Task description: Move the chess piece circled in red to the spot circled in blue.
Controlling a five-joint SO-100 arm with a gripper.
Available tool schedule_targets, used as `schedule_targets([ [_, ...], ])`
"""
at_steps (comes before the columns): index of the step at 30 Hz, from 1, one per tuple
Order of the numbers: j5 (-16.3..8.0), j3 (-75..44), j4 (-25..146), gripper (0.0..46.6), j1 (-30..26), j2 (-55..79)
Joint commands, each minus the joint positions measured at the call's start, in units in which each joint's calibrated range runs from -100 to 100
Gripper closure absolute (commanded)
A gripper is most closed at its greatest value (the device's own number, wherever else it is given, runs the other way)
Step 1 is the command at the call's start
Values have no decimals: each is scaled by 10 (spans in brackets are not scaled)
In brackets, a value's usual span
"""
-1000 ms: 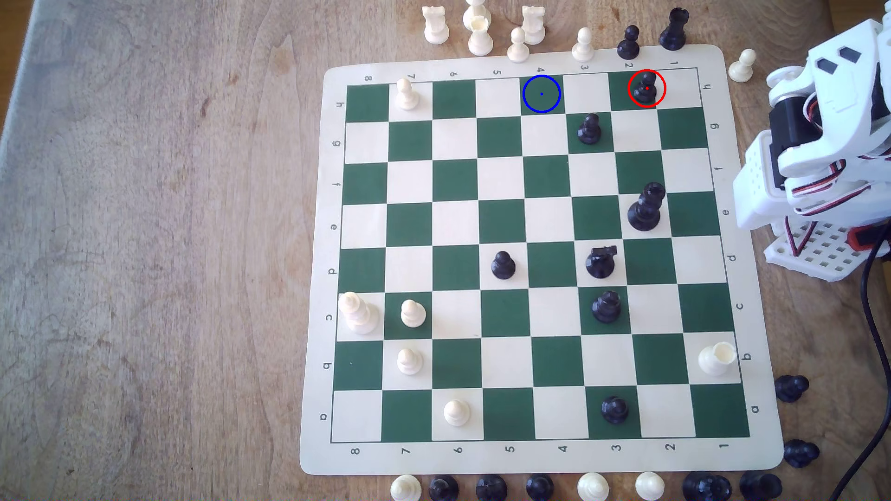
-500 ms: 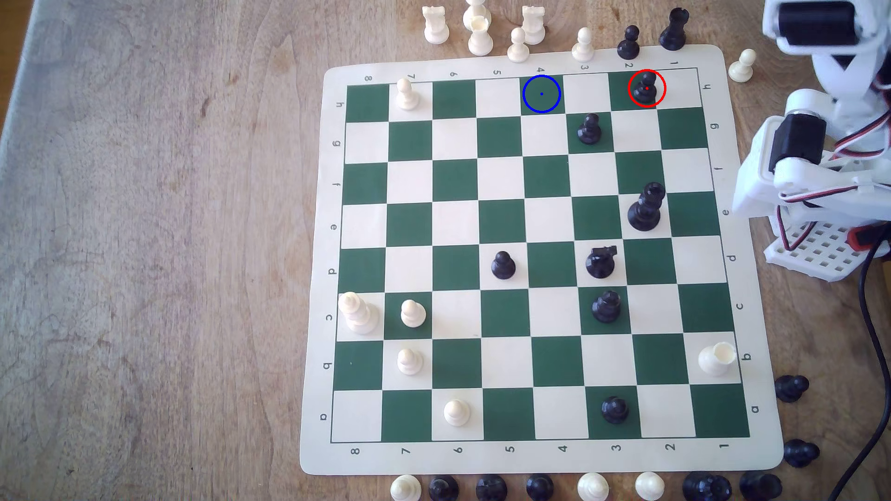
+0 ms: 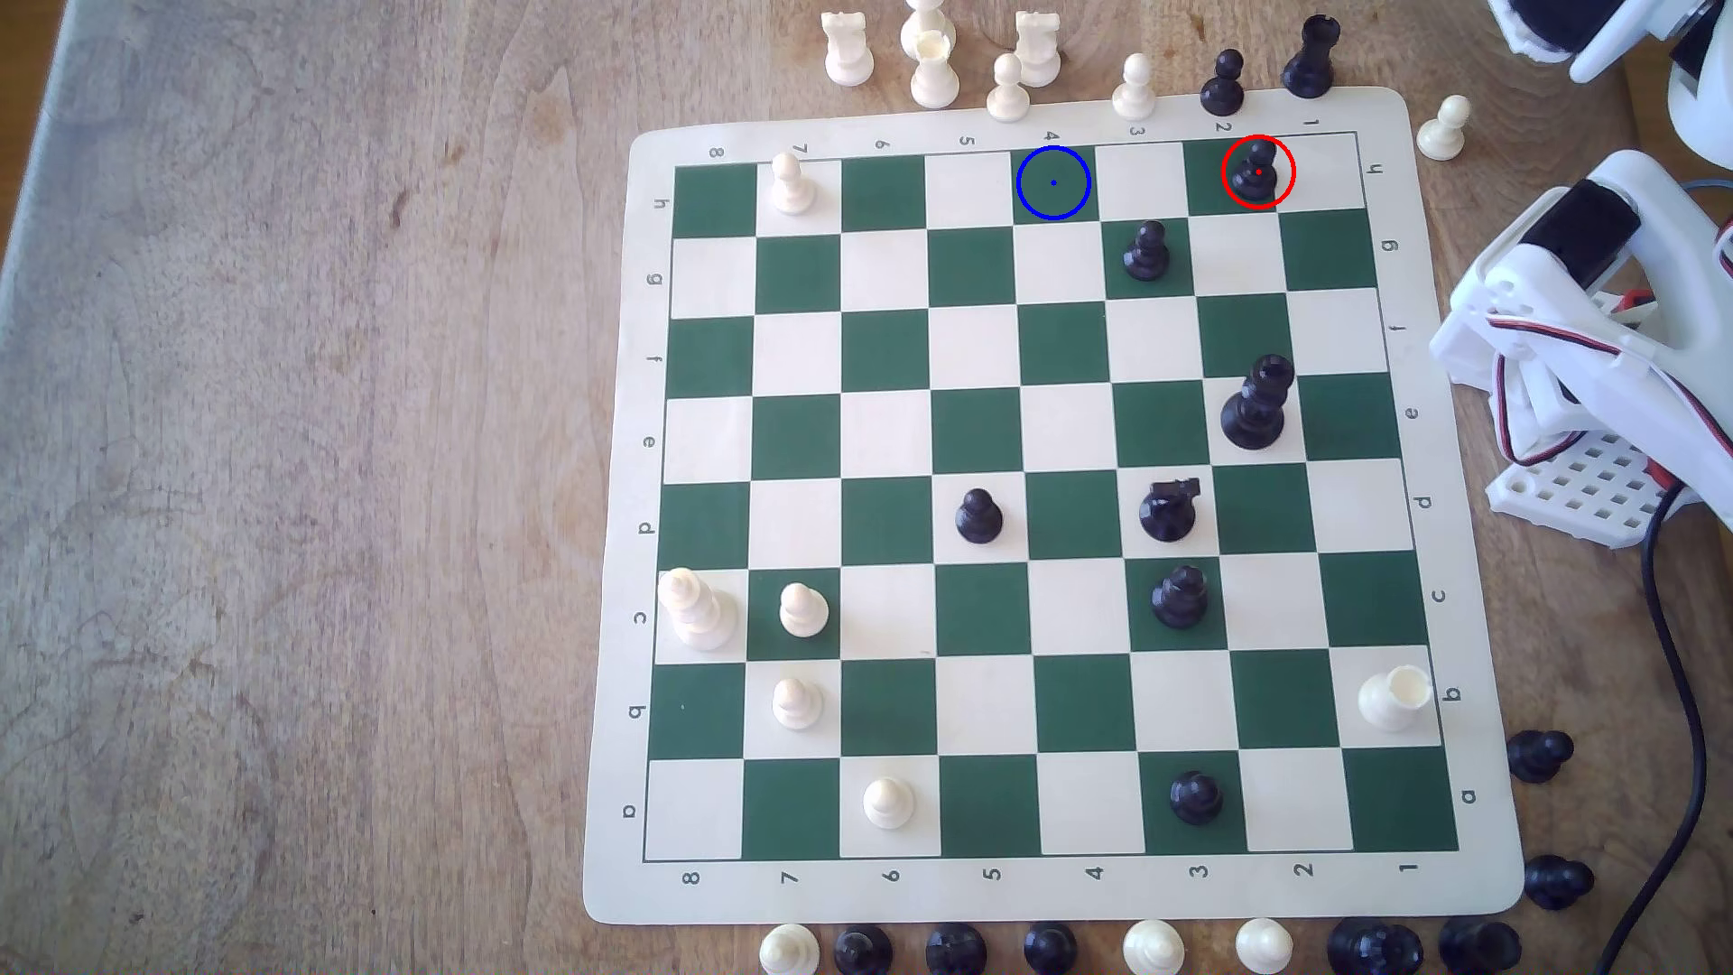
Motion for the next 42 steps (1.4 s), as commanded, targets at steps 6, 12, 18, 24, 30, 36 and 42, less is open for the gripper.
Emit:
schedule_targets([
  [6,44,-45,179,446,19,27],
  [12,61,-72,266,442,1,133],
  [18,60,-138,302,360,-27,304],
  [24,58,-137,284,292,-18,410],
  [30,65,-136,274,370,-23,478],
  [36,69,-137,248,327,-17,532],
  [42,73,-156,216,331,-13,625],
])
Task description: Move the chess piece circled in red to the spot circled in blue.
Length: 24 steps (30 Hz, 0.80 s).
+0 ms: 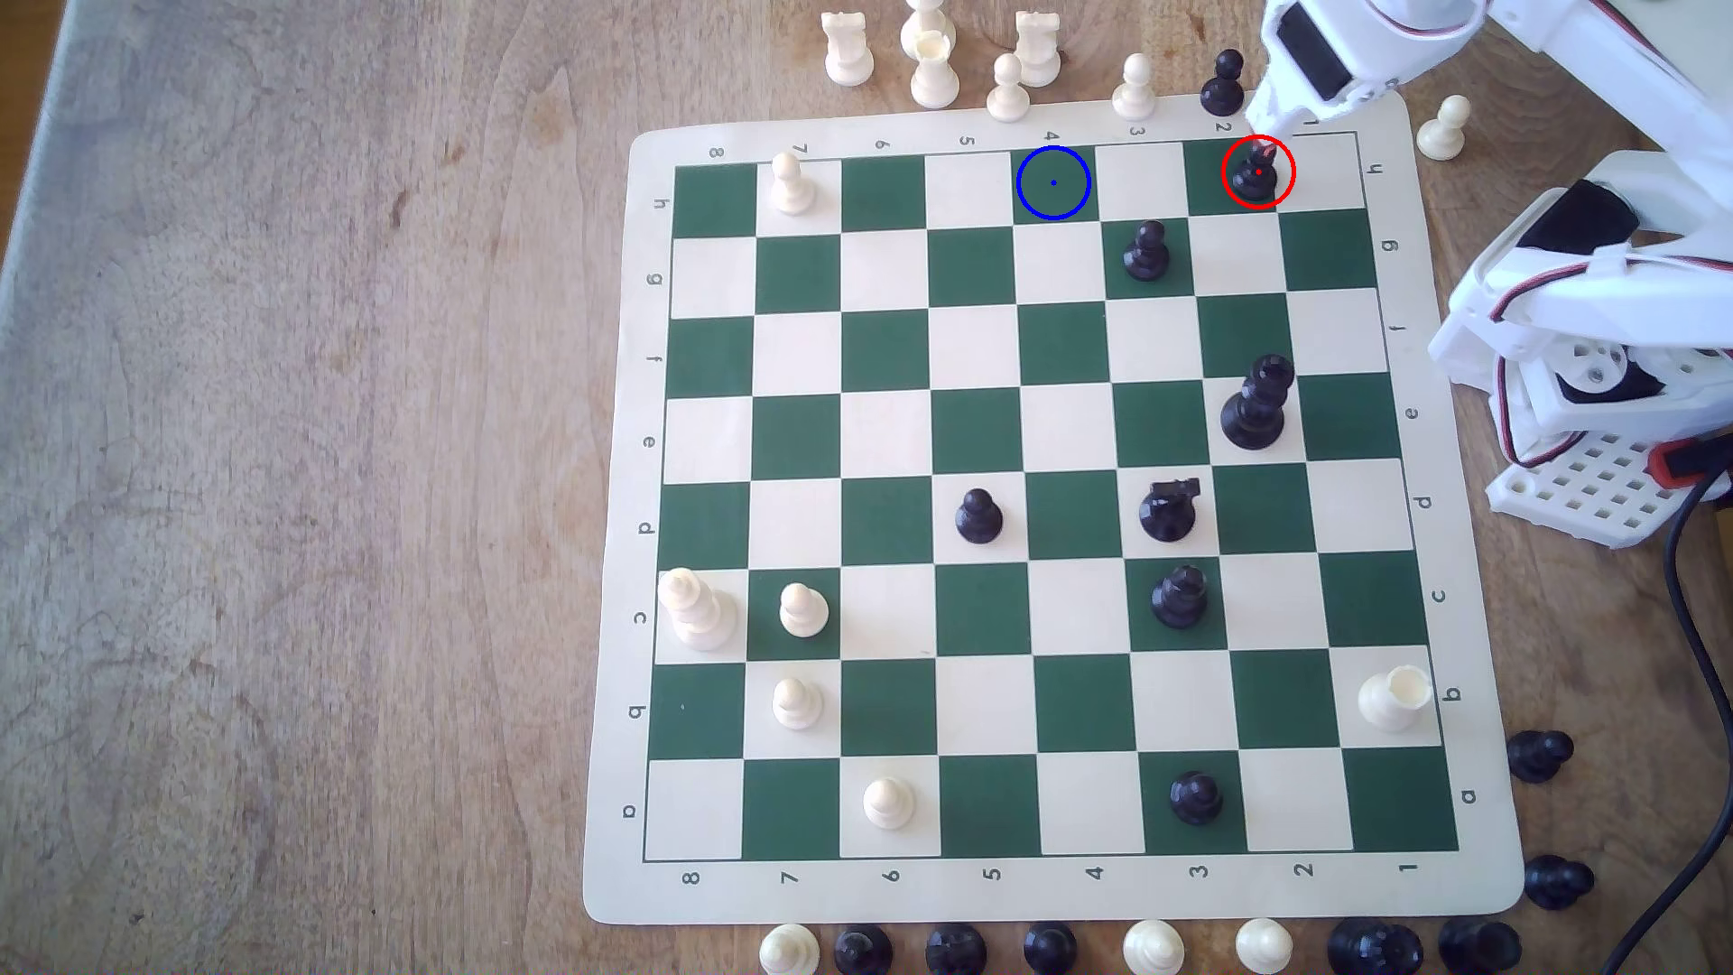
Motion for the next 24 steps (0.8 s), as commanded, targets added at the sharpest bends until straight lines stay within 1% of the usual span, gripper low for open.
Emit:
schedule_targets([
  [1,6,-47,-25,327,8,40],
  [6,13,-44,-55,309,9,76],
  [8,15,-48,-62,314,9,94],
  [10,22,-51,-71,332,10,113],
  [14,26,-54,-80,360,6,143],
  [17,26,-65,-87,360,6,173],
  [18,27,-66,-101,352,10,186],
  [24,29,-67,-112,347,6,200],
])
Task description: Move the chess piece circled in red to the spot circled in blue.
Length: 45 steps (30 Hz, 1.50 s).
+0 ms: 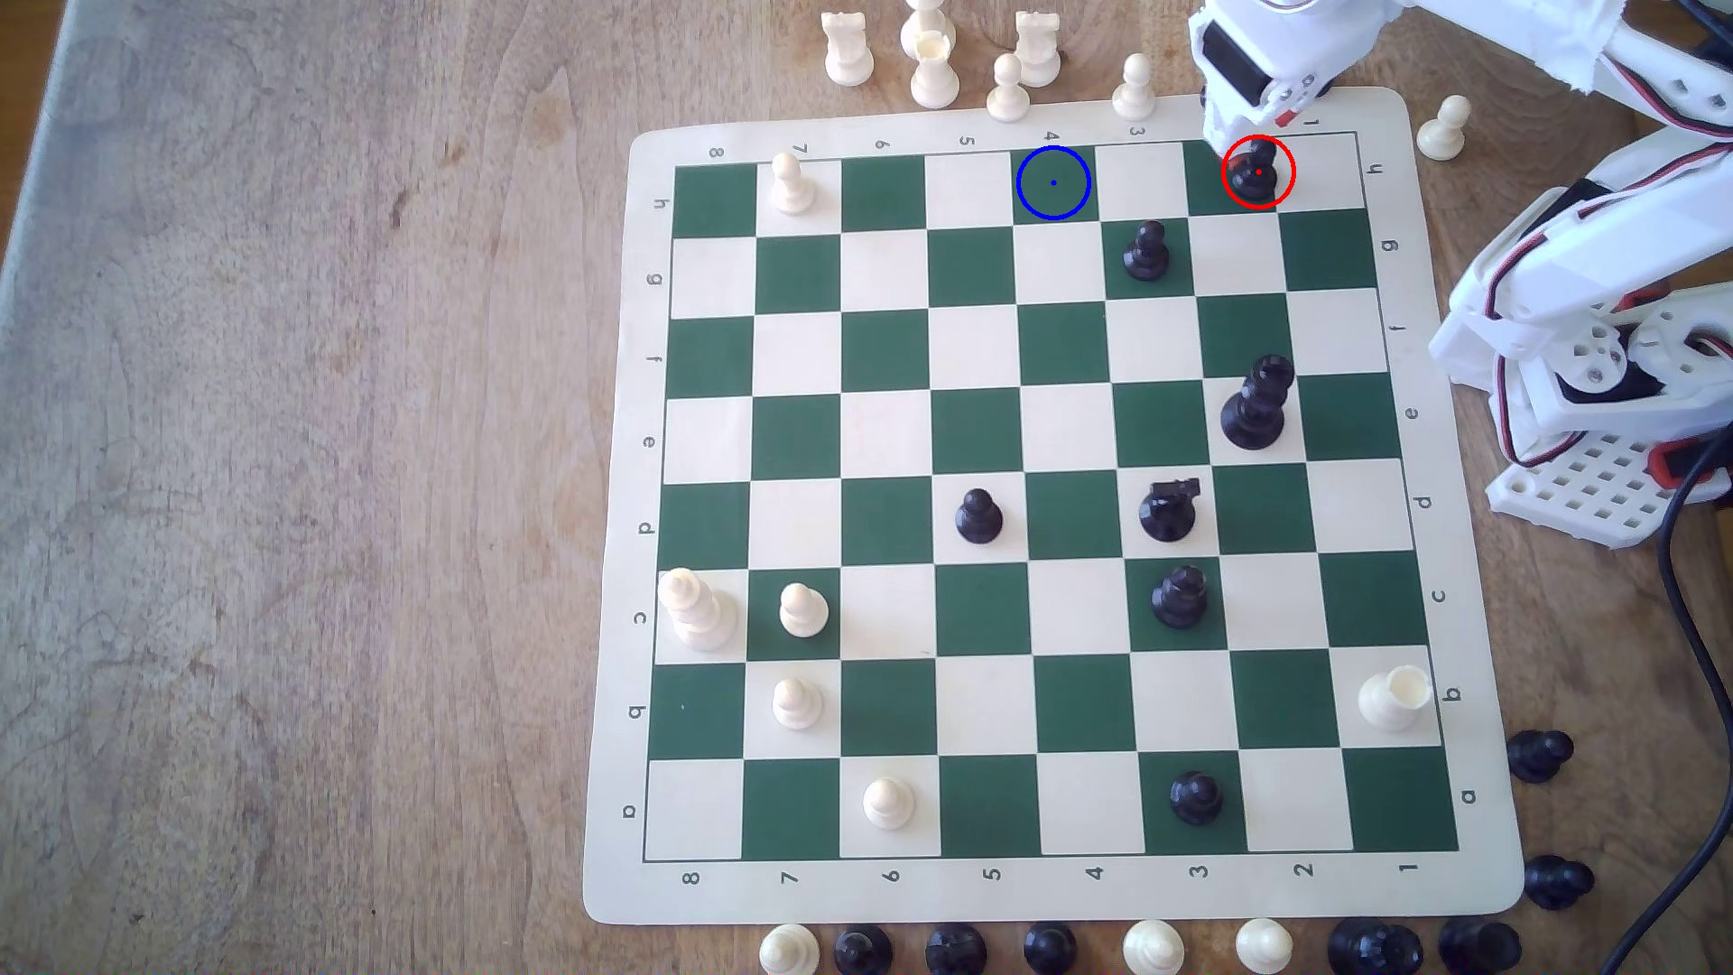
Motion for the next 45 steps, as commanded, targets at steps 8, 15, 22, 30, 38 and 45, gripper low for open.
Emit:
schedule_targets([
  [8,2,-31,-14,354,-10,20],
  [15,5,-25,-22,351,-9,25],
  [22,8,-20,-28,352,-5,33],
  [30,13,-9,-34,352,-3,38],
  [38,18,-1,-40,353,4,44],
  [45,21,12,-40,356,4,45],
])
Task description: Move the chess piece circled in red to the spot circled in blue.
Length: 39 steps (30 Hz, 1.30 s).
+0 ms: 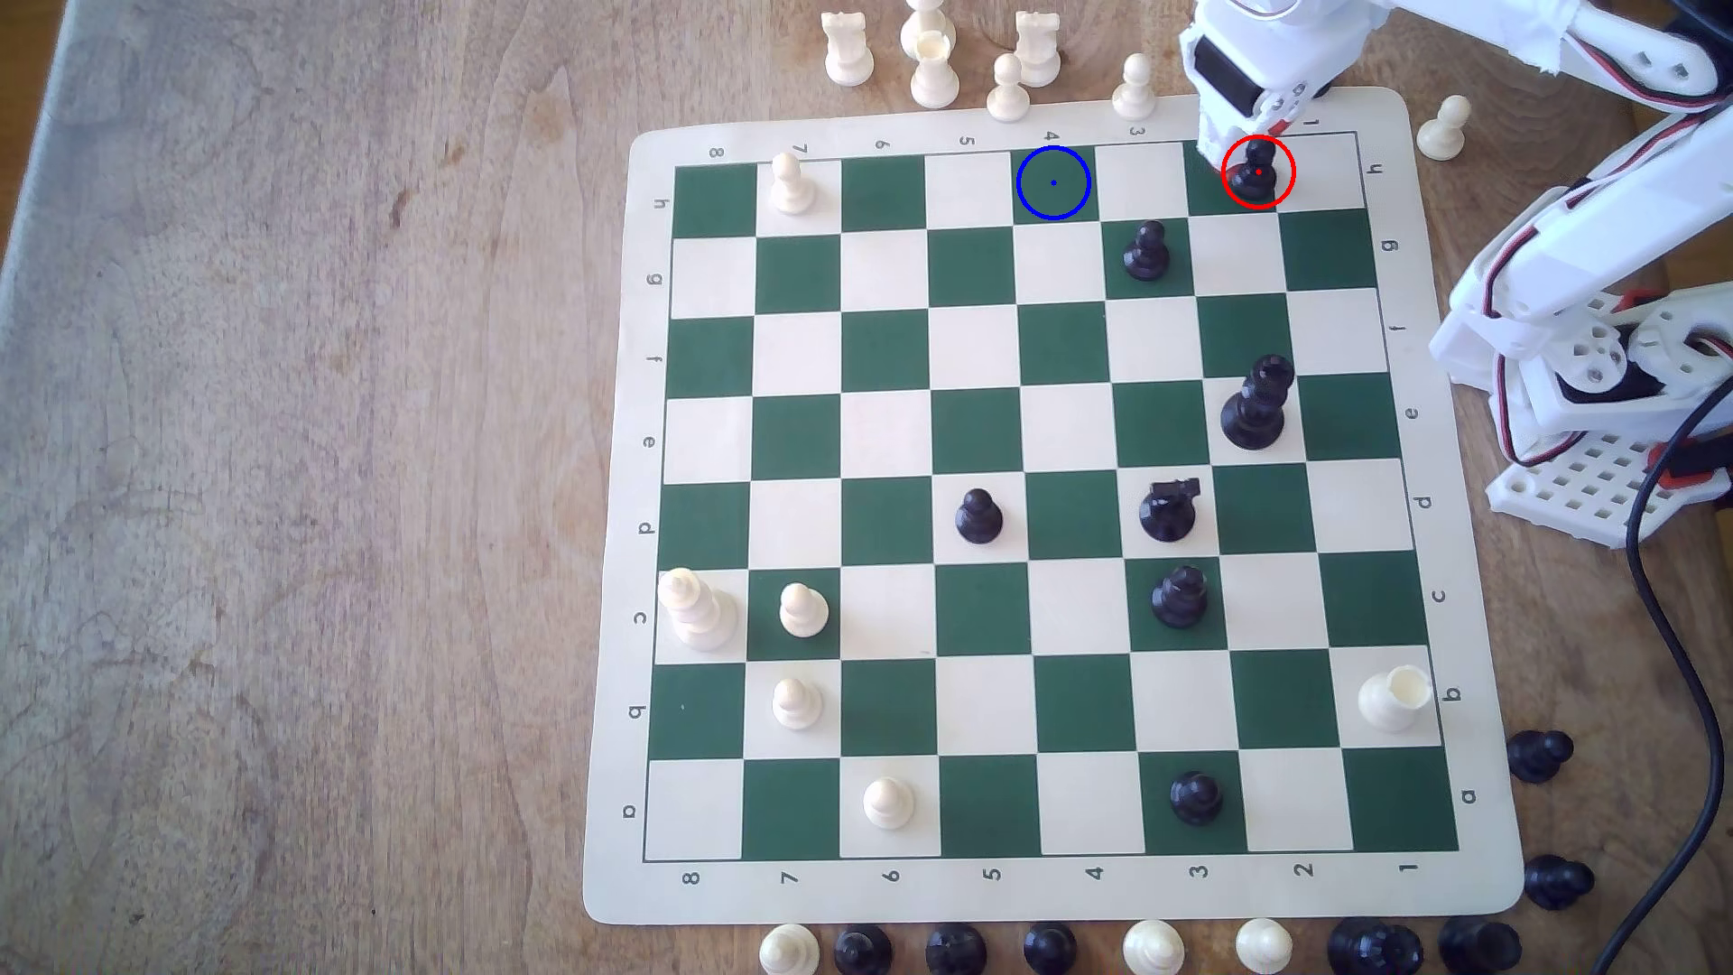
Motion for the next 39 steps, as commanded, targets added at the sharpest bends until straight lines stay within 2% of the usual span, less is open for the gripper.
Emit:
schedule_targets([
  [1,5,1,-1,356,-1,-5],
  [20,7,-16,22,449,-8,-15],
  [27,3,-128,133,456,-25,-51],
  [33,-9,-236,205,464,-77,-47],
  [39,-22,-305,203,464,-119,-10],
])
